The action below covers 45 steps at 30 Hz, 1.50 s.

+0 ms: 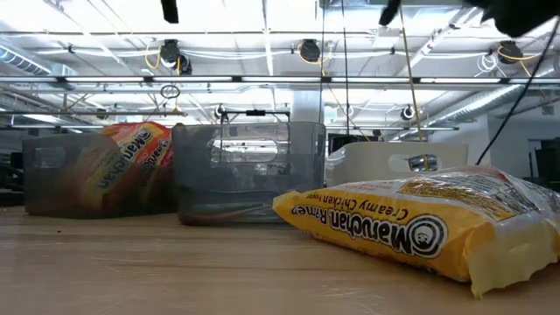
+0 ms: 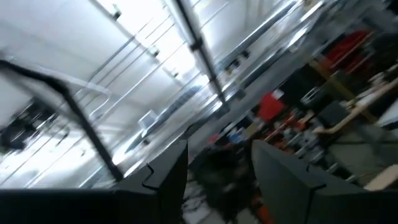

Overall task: Pick & Place Food Item
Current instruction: Put the blue spoon into the right gray bin

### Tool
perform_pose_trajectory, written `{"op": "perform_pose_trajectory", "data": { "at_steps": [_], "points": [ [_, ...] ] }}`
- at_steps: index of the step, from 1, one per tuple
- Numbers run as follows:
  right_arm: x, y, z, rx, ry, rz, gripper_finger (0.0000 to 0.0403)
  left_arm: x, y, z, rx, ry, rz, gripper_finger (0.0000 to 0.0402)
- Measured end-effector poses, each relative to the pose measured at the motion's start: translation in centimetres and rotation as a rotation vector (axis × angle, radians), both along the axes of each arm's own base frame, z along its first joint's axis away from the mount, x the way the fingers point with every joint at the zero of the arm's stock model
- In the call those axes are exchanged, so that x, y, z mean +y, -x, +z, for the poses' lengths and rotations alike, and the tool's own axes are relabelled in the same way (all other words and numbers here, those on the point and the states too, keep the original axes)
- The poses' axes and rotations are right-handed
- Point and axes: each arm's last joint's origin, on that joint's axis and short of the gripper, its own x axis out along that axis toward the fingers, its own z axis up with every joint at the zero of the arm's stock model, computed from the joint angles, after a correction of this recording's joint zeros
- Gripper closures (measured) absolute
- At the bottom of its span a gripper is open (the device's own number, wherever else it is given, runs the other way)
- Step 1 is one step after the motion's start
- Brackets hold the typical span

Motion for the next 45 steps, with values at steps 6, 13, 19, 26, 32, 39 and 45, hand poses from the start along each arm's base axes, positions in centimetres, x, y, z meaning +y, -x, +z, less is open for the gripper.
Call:
{"op": "perform_pose_trajectory", "data": {
  "at_steps": [6, 13, 19, 26, 32, 39, 45],
  "points": [
    [3.3, -4.0, 1.3, 0.113, 0.073, -0.012, 0.0232, 0.9, -0.2, 0.5, -0.080, 0.068, -0.120, 0.0289],
    [3.5, -9.1, 1.7, 0.467, 0.167, -0.091, 0.0232, 0.9, -0.2, 0.9, -0.128, 0.077, -0.358, 0.0289],
    [1.7, -10.9, 2.9, 0.551, 0.192, -0.082, 0.0232, 0.9, -0.2, 0.9, -0.131, 0.105, -0.425, 0.0289],
    [0.2, -11.0, 4.2, 0.427, 0.176, -0.111, 0.0232, 1.0, -0.1, 1.1, -0.152, 0.107, -0.408, 0.0289],
    [0.9, -11.1, 3.7, 0.470, 0.187, -0.089, 0.0232, 1.4, -0.1, 1.1, -0.165, 0.151, -0.271, 0.0289],
    [1.4, -11.1, 3.7, 0.468, 0.185, -0.071, 0.0232, 2.4, -0.3, 1.1, -0.151, 0.023, -0.310, 0.0289],
    [1.4, -11.1, 3.8, 0.458, 0.183, -0.074, 0.0232, 4.3, -0.4, 1.0, -0.137, 0.048, -0.383, 0.0288]
  ]
}}
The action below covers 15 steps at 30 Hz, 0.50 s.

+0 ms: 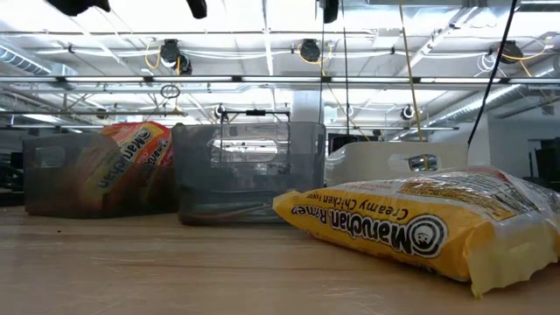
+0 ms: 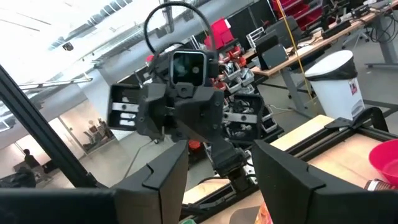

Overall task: Pick & Place Food Item
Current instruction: Put the blue spoon into the right gray bin

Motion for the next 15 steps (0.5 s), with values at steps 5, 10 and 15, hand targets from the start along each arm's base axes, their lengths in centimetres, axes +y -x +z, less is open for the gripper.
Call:
{"op": "perform_pose_trajectory", "data": {
  "at_steps": [5, 10, 15],
  "points": [
    [-0.4, 0.0, 0.0, 0.001, 0.002, -0.012, 0.0232, 1.3, 0.0, -0.2, 0.029, 0.014, -0.059, 0.0286],
    [-2.3, -0.1, -0.3, 0.028, -0.043, -0.030, 0.0232, 2.6, 0.1, -0.2, 0.033, 0.021, -0.054, 0.0246],
    [-4.7, 0.0, -0.5, 0.031, -0.133, 0.067, 0.0232, 4.1, 0.3, 1.2, 0.002, -0.005, -0.045, 0.0178]
  ]
}}
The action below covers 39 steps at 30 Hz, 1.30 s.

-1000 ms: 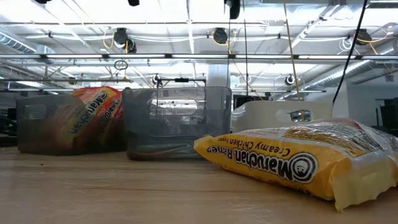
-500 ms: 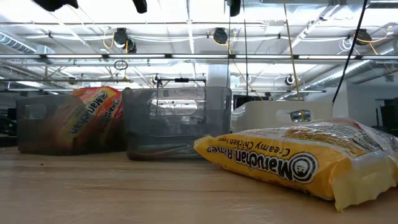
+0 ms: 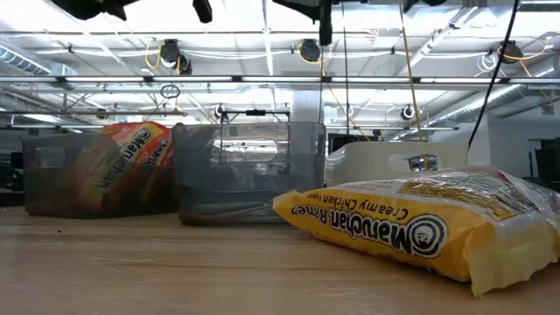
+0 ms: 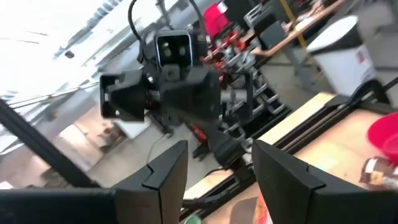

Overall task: Pick & Place Food Item
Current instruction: Put the blue spoon into the right gray bin

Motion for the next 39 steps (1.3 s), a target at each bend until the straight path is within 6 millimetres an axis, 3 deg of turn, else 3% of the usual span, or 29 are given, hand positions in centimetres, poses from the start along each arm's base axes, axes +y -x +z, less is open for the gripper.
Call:
{"op": "perform_pose_trajectory", "data": {
  "at_steps": [7, 12, 18, 21, 24, 28, 32, 39],
  "points": [
    [-3.9, 0.6, -0.6, 0.062, -0.012, 0.078, 0.0232, 3.0, 0.5, -0.3, 0.049, -0.054, 0.149, 0.0131],
    [-8.8, 2.2, -0.8, 0.183, -0.053, 0.141, 0.0232, 5.7, 1.2, -1.3, 0.160, 0.003, 0.256, 0.0128],
    [-15.0, 3.6, 0.4, 0.160, -0.001, 0.152, 0.0232, 8.3, 2.2, -3.0, 0.323, 0.097, 0.369, 0.0128],
    [-17.8, 3.6, 0.5, 0.148, 0.000, 0.207, 0.0232, 8.8, 2.5, -3.3, 0.354, 0.178, 0.402, 0.0128],
    [-19.9, 2.5, -0.8, 0.171, -0.026, 0.249, 0.0232, 8.9, 2.5, -3.3, 0.351, 0.208, 0.400, 0.0128],
    [-21.2, 1.1, -2.6, 0.165, -0.057, 0.319, 0.0232, 8.9, 2.5, -3.6, 0.375, 0.244, 0.392, 0.0128],
    [-21.0, 0.0, -4.1, 0.172, -0.116, 0.421, 0.0232, 8.9, 2.5, -3.8, 0.453, 0.271, 0.394, 0.0128],
    [-19.5, -1.0, -5.0, 0.191, -0.130, 0.482, 0.0232, 10.0, 2.6, -1.1, 0.663, 0.081, 0.469, 0.0128]
  ]
}}
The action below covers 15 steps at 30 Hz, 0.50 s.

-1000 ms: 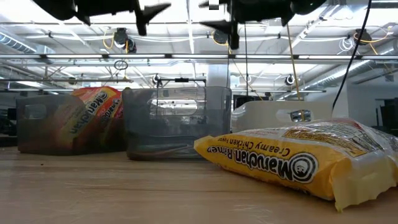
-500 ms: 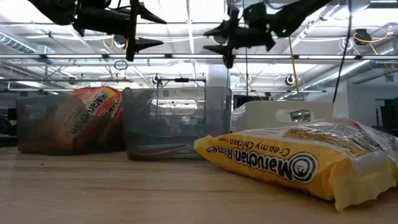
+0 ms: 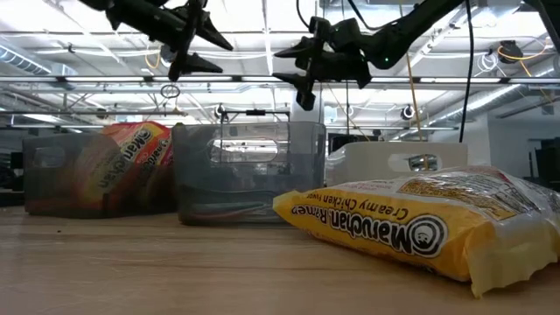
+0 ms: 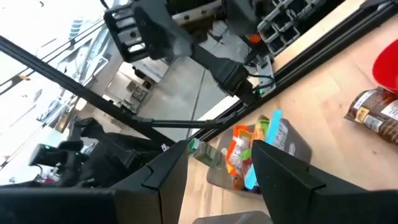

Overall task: Pick & Place Food Item
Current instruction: Put the blue spoon into the right gray bin

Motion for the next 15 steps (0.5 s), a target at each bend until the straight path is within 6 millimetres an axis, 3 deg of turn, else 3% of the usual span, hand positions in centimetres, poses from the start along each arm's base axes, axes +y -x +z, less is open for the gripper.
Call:
{"op": "perform_pose_trajectory", "data": {
  "at_steps": [4, 15],
  "points": [
    [0.5, -0.5, 0.0, 0.002, 0.017, -0.049, 0.0232, 2.4, 0.1, 1.2, 0.100, -0.045, -0.065, 0.0128],
    [0.8, -0.9, 0.2, 0.033, -0.045, -0.149, 0.0232, 11.6, -0.7, 0.8, 0.237, 0.109, -0.209, 0.0128]
  ]
}}
